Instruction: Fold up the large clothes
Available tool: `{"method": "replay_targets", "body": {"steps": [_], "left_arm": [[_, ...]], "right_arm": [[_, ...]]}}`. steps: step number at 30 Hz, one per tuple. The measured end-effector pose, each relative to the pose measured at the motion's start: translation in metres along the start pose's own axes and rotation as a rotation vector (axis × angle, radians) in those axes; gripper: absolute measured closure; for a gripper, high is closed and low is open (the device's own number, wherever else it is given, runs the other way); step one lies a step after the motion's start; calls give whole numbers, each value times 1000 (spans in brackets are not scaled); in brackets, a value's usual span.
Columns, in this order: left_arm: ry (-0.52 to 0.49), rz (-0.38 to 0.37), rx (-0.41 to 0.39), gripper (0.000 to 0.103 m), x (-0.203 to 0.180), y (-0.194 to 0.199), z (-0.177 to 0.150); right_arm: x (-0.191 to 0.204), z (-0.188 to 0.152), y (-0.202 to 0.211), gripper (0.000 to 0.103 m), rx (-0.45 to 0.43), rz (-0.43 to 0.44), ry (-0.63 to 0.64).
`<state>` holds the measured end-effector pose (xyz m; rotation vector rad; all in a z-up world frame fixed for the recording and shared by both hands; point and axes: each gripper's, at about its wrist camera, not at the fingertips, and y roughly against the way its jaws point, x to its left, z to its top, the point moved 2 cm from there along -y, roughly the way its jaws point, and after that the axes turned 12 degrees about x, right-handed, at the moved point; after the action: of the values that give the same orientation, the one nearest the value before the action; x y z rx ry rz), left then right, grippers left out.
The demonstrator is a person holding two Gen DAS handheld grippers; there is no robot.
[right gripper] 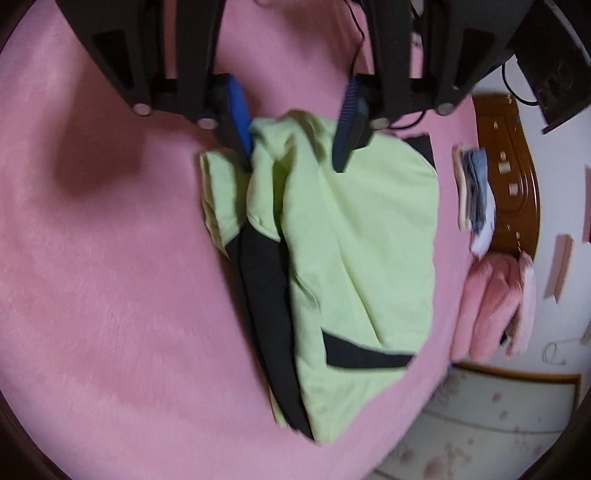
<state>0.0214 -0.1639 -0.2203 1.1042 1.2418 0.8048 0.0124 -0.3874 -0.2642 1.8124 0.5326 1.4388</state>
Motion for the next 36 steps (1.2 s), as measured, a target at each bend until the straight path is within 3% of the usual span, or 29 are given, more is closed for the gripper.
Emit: {"method": "replay_targets", "body": {"steps": [3,7,9,12,13,17,20,21,22,25,27,29,34,36], "left_arm": [[57,-18,1,23,27,4,0],[125,6,-16,23,72,18,10],[150,27,-21,23,86,15,10],[168,46,-11,23,100,12,13],[161,43,-20,23,101,14,14],[106,15,-85,23,90,23,25],[82,-3,-112,26,81,24,55],[66,-9,-109,31,79,24,69],[55,-7,-109,42,75,24,81],[48,28,-159,56,65,26,123],[35,20,-184,70,63,24,148],[48,58,-215,86,66,19,180],[135,69,-266,91,87,7,239],[173,137,-248,92,94,-7,261]], "right_arm": [[25,7,-7,96,-30,-3,6],[4,12,12,97,-62,-89,19],[0,13,4,97,-52,-179,12],[-1,7,-13,96,-54,-621,41],[-2,4,-13,96,-53,-640,49],[8,-9,24,96,-218,-451,7],[38,2,42,96,-298,-367,125],[48,9,42,96,-305,-336,164],[60,21,40,96,-299,-299,205],[94,60,21,102,-256,-238,287],[124,90,5,103,-265,-247,339],[142,114,-7,103,-275,-224,362],[159,161,-42,103,-239,-229,373],[154,175,-54,103,-224,-260,372]]}}
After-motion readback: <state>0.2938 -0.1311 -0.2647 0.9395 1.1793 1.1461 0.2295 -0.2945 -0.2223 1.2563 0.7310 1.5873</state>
